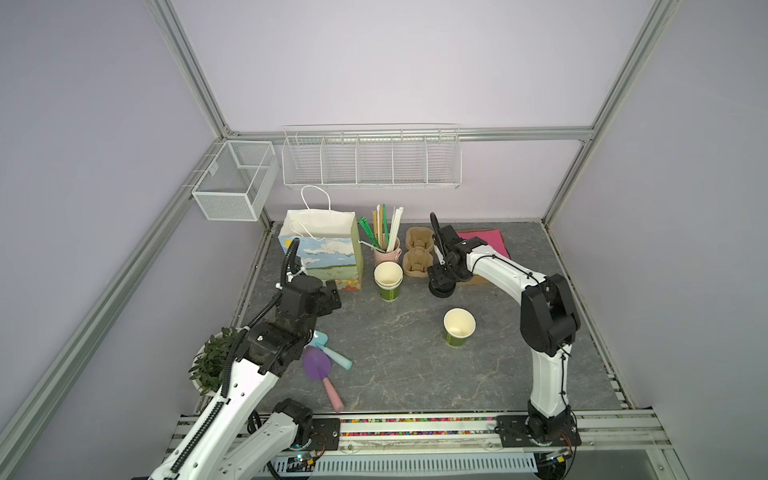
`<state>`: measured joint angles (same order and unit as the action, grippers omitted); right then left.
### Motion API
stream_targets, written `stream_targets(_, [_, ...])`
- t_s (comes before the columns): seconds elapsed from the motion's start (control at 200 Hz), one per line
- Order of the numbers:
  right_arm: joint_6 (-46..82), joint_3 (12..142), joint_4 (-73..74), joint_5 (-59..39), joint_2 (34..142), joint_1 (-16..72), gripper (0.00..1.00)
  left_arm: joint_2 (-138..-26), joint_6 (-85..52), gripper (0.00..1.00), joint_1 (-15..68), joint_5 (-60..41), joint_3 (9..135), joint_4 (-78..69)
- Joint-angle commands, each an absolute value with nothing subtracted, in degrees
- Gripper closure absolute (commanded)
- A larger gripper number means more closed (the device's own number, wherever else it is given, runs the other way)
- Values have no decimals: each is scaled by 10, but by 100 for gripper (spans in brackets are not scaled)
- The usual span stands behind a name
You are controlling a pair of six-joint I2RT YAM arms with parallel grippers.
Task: Pack the takeout coffee
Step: 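Lower the right gripper and grasp the black cup lid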
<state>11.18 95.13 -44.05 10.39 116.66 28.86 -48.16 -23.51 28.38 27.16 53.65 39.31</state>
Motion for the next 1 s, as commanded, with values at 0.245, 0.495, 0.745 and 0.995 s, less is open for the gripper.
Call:
stream_targets(0.245, [137,974,-457,74,1214,282,13,-482,-232,1,280,272,534,398])
stream_targets(0.495, [135,982,-457,93,1228,282,18,-483,-232,1,280,272,533,398])
stream_targets(0.745, [136,964,-437,79,1205,281,16,-484,-232,1,279,274,534,398])
stream_targets(0.995, [141,969,-439,70,1213,275,17,-483,-232,1,278,274,534,399])
